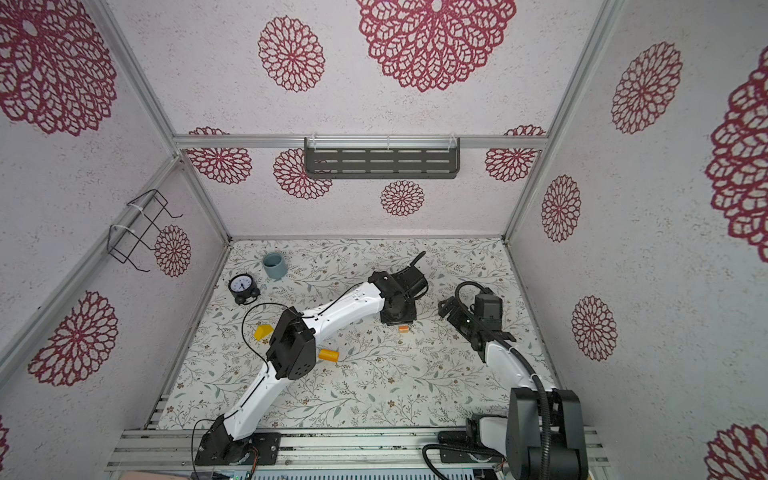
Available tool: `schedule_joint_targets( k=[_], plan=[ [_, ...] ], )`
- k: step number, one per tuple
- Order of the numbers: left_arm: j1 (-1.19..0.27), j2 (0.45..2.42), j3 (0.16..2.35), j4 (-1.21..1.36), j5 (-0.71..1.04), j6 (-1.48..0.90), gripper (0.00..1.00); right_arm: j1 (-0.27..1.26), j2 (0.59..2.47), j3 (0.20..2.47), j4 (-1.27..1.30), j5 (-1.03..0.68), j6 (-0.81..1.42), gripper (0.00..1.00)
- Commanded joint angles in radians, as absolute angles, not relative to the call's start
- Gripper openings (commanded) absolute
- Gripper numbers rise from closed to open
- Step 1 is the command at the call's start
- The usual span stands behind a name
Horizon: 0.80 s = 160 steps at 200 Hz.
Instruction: Build the wood block tower
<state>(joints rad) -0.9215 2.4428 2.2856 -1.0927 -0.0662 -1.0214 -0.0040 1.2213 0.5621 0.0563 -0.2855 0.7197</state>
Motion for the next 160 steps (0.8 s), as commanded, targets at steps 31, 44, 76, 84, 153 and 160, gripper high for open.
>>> schedule_joint_targets(
  k=[31,44,76,84,153,160],
  plan=[
    [-0.908,2.465,2.311,-1.081,-0.064,-1.022,0.38,-0.009,1.221,0.554,0.091,-0.291,0.732,0.99],
    [-0.908,2.464,2.311,-1.082,-0.064,-1.023,0.39,-0.009,1.222,0.555,0.091,-0.291,0.732,0.99],
    [-0.908,2.465,2.309,-1.082,-0.064,-1.023,0.42,-0.009,1.222,0.554,0.091,-0.290,0.732,0.99],
    [-0.909,2.465,2.310,-1.082,-0.064,-1.023,0.43,-0.009,1.222,0.554,0.091,-0.291,0.732,0.99],
    [-0.908,2.447,2.310,-1.083,-0.069,-1.020,0.51,-0.009,1.224,0.556,0.092,-0.302,0.723,0.99],
    [-0.909,2.440,2.310,-1.085,-0.073,-1.018,0.55,-0.009,1.224,0.559,0.089,-0.311,0.715,0.99]
  ],
)
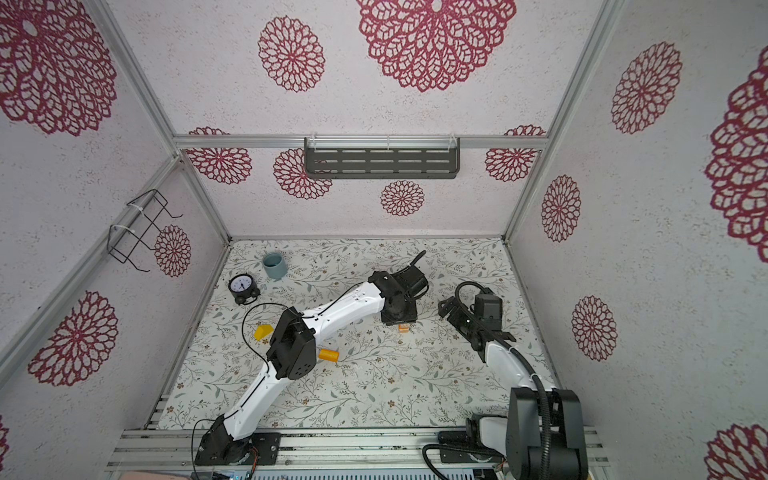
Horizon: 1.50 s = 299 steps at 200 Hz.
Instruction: Build the wood block tower
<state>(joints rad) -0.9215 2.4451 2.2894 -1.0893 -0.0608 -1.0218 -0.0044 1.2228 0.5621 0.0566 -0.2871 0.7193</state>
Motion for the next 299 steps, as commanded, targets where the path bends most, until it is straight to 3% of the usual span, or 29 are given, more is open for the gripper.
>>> schedule_joint_targets(
  k=[1,87,123,177,223,299],
  plan=[
    [-0.910,2.439,2.309,-1.085,-0.074,-1.017,0.55,-0.009,1.225,0.559,0.088,-0.313,0.713,0.99],
    [-0.910,2.245,2.184,-1.052,-0.163,-0.976,0.85,-0.009,1.211,0.619,-0.002,-0.311,0.626,0.98],
    [-0.896,2.090,1.999,-0.999,-0.196,-0.965,0.91,-0.007,1.229,0.649,-0.042,-0.322,0.624,0.89],
    [-0.823,1.782,1.663,-0.899,-0.237,-0.951,1.00,0.097,1.223,0.767,-0.172,-0.250,0.548,0.89],
    [-0.714,1.522,1.359,-0.819,-0.232,-0.945,0.97,0.296,1.351,0.968,-0.263,-0.283,0.394,0.85],
    [-0.485,1.042,1.071,-0.902,-0.251,-0.918,0.97,0.654,1.789,1.447,-0.516,-0.243,0.183,0.74]
  ],
)
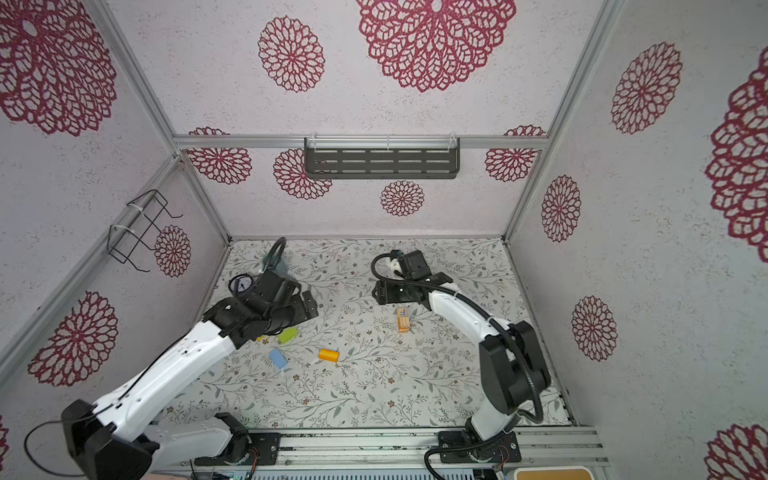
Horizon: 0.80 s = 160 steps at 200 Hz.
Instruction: Build the wood block tower
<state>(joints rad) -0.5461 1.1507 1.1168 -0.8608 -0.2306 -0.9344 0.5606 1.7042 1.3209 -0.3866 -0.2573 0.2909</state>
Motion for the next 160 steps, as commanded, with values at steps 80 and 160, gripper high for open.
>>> schedule_joint_targets(
  k=[80,160],
  plan=[
    [-0.324,0.799,0.974,-0.999,-0.209,-0.864,0.97,0.874,2.020,1.632,-0.654,-0.230,0.043,0.74],
    [-0.260,0.774,0.923,-1.001,-0.158,-0.841,0.97,0.972,2.098,1.660,-0.619,-0.189,-0.001,0.74]
  ],
)
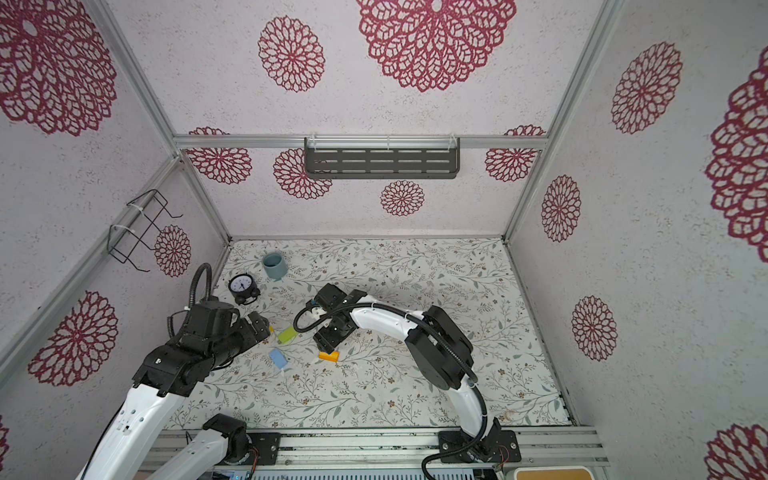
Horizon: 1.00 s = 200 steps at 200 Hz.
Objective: Build the wood block tower
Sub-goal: 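Lower the right gripper onto the orange Supermarket block and grasp it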
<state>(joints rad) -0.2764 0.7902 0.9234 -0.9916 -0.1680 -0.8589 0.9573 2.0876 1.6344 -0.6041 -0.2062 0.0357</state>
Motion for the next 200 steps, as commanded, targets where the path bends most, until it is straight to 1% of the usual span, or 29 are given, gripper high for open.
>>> schedule_joint_targets(
  k=[1,27,48,80,132,162,200],
  plan=[
    [-0.260,0.774,0.923,-1.001,-0.157,-0.841,0.97,0.973,2.098,1.660,-0.619,-0.190,-0.001,0.74],
    [-0.249,0.761,0.925,-1.007,-0.153,-0.836,0.97,0.996,2.111,1.656,-0.615,-0.164,-0.010,0.70],
    [-0.240,0.758,0.932,-1.013,-0.152,-0.828,0.97,1.014,2.121,1.653,-0.616,-0.121,-0.021,0.69],
    [-0.227,0.766,0.943,-1.019,-0.148,-0.820,0.97,1.021,2.131,1.643,-0.620,-0.089,-0.021,0.63],
    [-0.214,0.778,0.940,-1.016,-0.138,-0.812,0.97,1.046,2.131,1.600,-0.613,-0.029,-0.041,0.59],
    [-0.205,0.786,0.940,-1.009,-0.131,-0.807,0.97,1.048,2.127,1.590,-0.613,-0.029,-0.039,0.51],
    [-0.197,0.798,0.941,-1.003,-0.117,-0.798,0.97,1.048,2.128,1.597,-0.617,-0.031,-0.038,0.37]
  ],
)
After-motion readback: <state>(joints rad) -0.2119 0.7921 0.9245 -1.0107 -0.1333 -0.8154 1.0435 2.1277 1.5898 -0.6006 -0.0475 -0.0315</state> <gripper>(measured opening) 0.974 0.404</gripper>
